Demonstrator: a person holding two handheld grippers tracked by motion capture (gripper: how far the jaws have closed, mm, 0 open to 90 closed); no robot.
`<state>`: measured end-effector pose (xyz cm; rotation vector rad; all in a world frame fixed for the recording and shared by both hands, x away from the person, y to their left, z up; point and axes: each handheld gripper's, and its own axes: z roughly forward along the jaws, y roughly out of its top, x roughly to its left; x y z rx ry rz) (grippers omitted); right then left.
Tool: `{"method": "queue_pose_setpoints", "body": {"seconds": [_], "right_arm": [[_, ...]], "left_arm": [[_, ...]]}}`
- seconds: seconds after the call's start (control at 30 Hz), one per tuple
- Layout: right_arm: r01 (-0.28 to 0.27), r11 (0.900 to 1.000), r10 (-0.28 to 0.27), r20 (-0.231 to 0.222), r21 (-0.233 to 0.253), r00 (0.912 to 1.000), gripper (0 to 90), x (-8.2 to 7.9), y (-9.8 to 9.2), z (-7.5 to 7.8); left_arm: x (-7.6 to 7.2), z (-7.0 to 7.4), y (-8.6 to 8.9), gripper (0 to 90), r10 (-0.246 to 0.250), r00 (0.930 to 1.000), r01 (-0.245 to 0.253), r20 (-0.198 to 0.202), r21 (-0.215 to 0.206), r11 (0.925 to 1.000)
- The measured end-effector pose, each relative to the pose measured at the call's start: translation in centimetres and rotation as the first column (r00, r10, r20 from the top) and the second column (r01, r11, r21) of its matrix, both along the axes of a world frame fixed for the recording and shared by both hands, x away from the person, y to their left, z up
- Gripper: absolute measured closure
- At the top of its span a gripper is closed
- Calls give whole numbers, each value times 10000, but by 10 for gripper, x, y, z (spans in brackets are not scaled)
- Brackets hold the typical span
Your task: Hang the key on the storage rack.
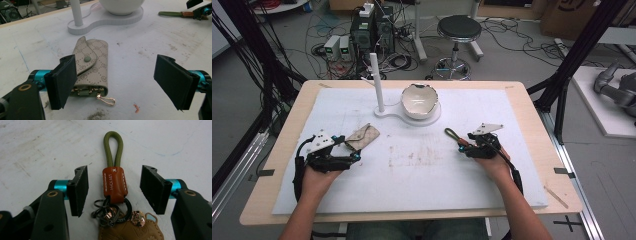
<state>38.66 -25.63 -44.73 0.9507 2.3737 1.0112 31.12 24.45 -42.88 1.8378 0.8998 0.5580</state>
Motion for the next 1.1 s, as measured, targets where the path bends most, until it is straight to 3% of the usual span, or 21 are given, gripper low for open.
{"method": "queue_pose_setpoints", "body": {"seconds": [0.4,0.57,0.67,1.1], "right_arm": [[186,9998,-188,-181,-102,9997,516,5,1,-4],[152,9995,-159,-246,-270,9996,605,6,2,-5],[73,9997,-80,-288,-244,9996,658,6,2,-5],[90,9999,-85,-510,91,9987,732,7,-1,-5]], "left_arm": [[-1,0,-1,192,-2,10000,2,-3,-74,10000],[-2,2,1,193,6,10000,-6,71,-39,10000],[-3,2,3,193,69,10000,-69,64,-77,9999],[-6,3,5,193,48,9999,-47,146,-57,10000]]}}
